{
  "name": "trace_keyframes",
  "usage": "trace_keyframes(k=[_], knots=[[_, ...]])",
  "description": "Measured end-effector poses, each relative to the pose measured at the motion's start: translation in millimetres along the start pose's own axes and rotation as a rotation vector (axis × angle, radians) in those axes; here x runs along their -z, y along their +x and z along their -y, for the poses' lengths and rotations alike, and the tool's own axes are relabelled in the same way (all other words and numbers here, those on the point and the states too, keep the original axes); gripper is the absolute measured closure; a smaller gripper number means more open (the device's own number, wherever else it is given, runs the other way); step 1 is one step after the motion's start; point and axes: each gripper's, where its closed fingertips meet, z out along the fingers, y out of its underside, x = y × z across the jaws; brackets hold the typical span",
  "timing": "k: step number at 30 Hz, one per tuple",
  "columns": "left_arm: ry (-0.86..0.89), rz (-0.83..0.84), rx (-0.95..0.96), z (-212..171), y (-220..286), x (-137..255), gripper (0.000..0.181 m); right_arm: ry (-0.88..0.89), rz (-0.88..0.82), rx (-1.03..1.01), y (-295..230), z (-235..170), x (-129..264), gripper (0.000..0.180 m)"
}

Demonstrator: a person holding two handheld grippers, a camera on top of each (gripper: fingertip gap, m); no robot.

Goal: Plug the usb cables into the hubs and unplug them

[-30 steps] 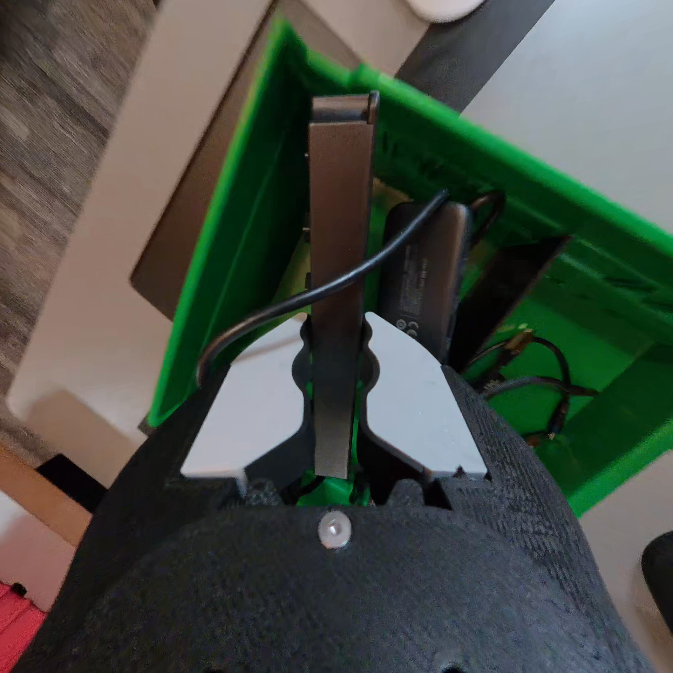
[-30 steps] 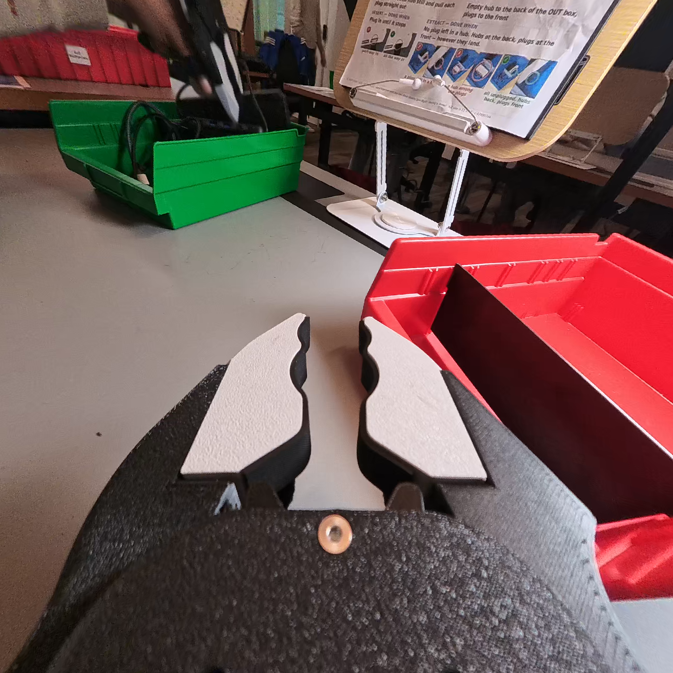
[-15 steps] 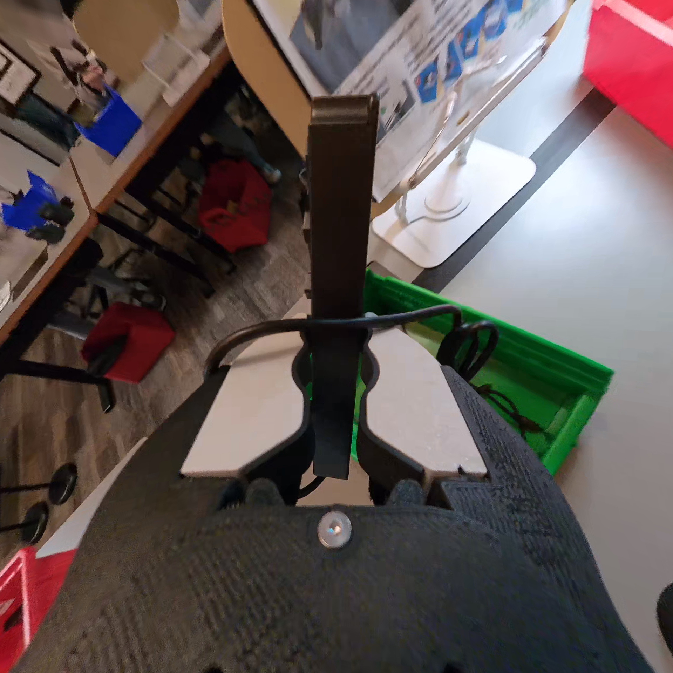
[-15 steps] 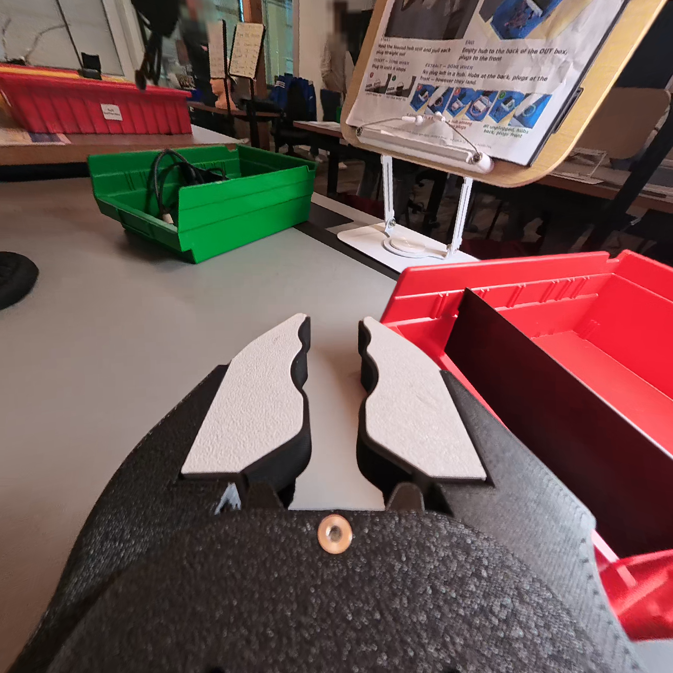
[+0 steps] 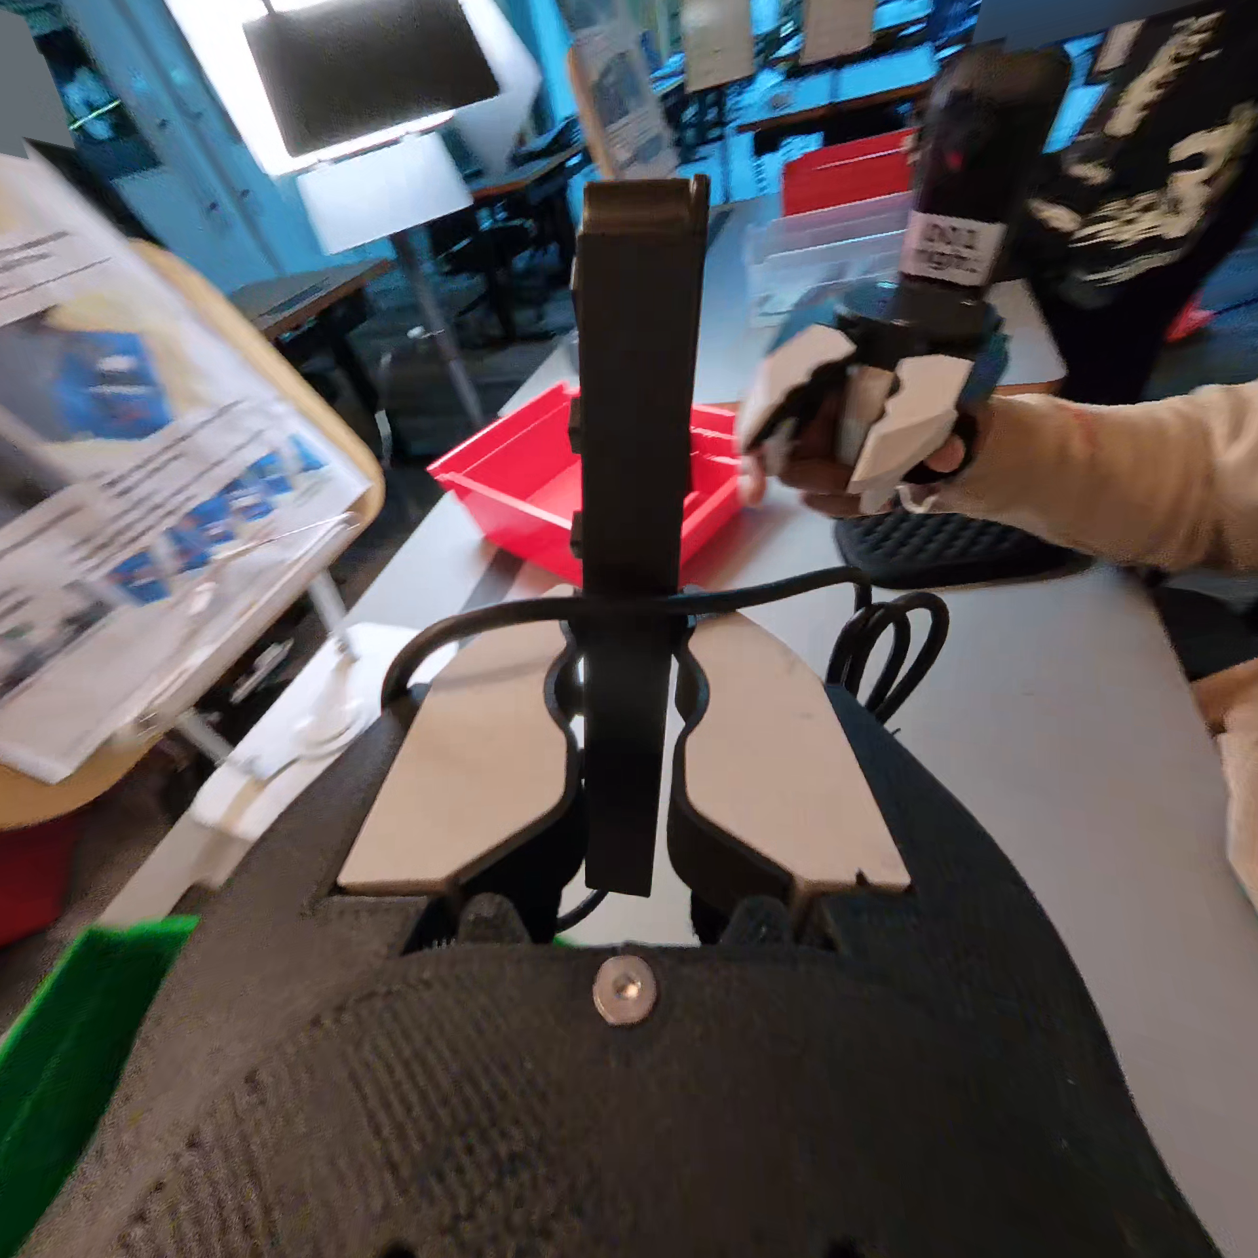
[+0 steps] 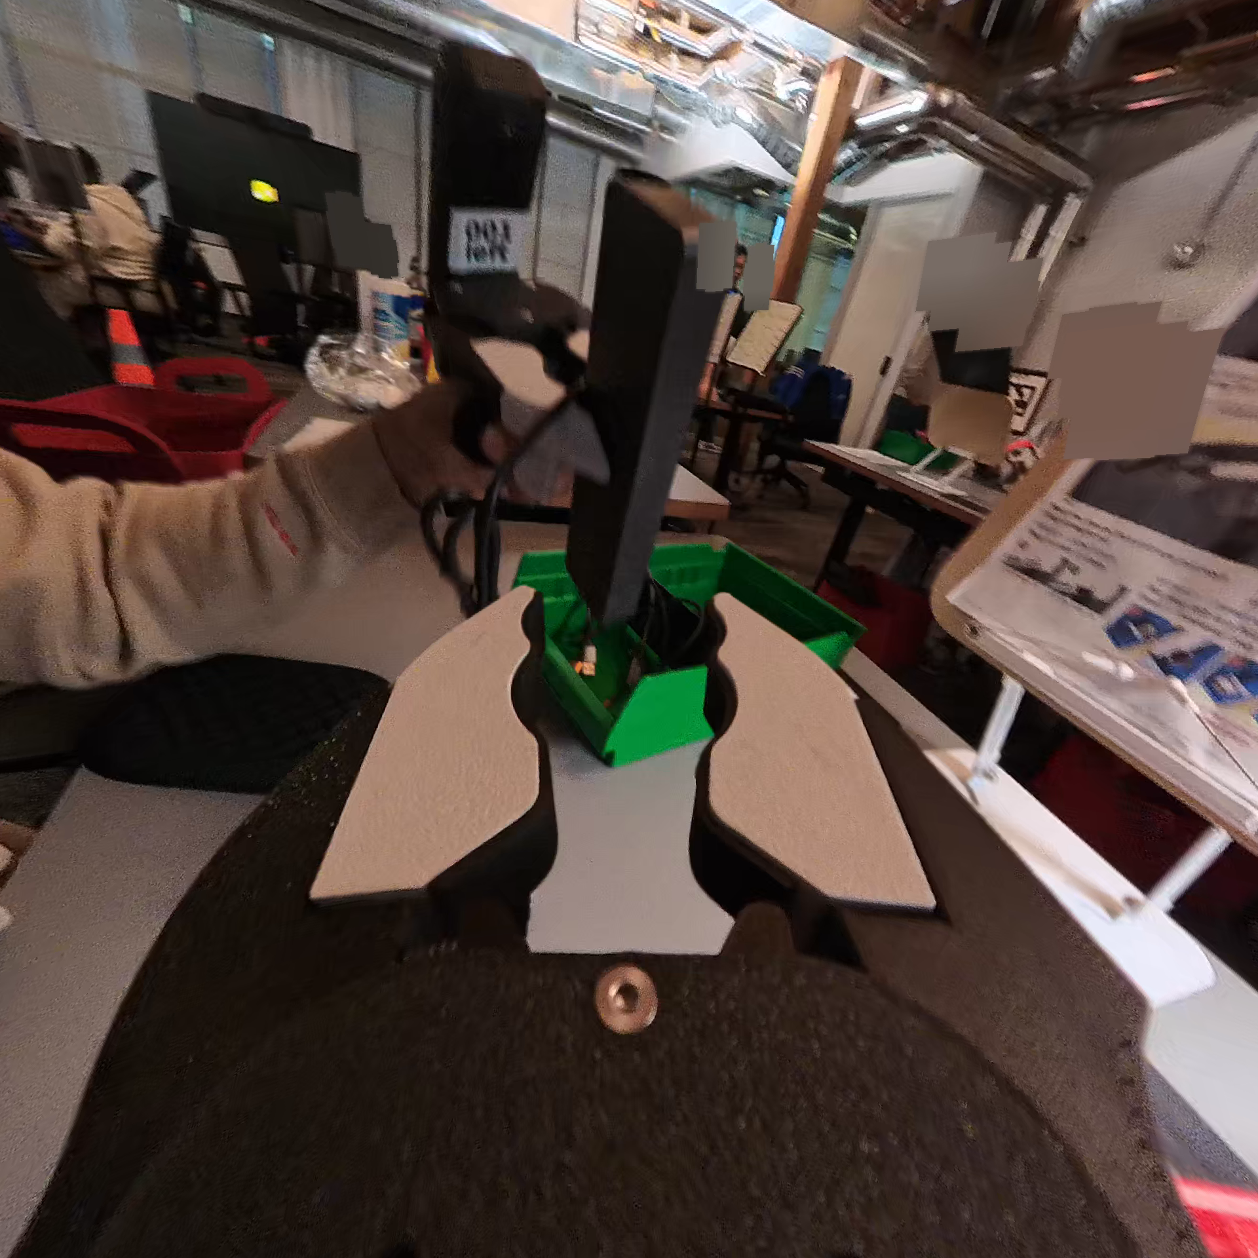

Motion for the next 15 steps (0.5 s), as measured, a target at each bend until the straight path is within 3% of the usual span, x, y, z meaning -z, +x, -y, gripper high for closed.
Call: trace_keyframes(k=[3,5,6,15], knots=[[0.042,-0.111,-0.017,-3,37,-25,0.156,0.015,0.081,0.017,-18,19,-18,0.124],[0.009,-0.188,-0.018,-11,56,-38,0.156,-0.004,0.108,0.027,-26,18,-24,0.132],[-0.003,-0.212,-0.026,-14,63,-41,0.156,-0.023,0.089,0.063,-24,14,-25,0.150],[0.011,-0.326,0.031,-26,82,-48,0.157,-0.090,0.171,0.111,-37,-3,-25,0.152]])
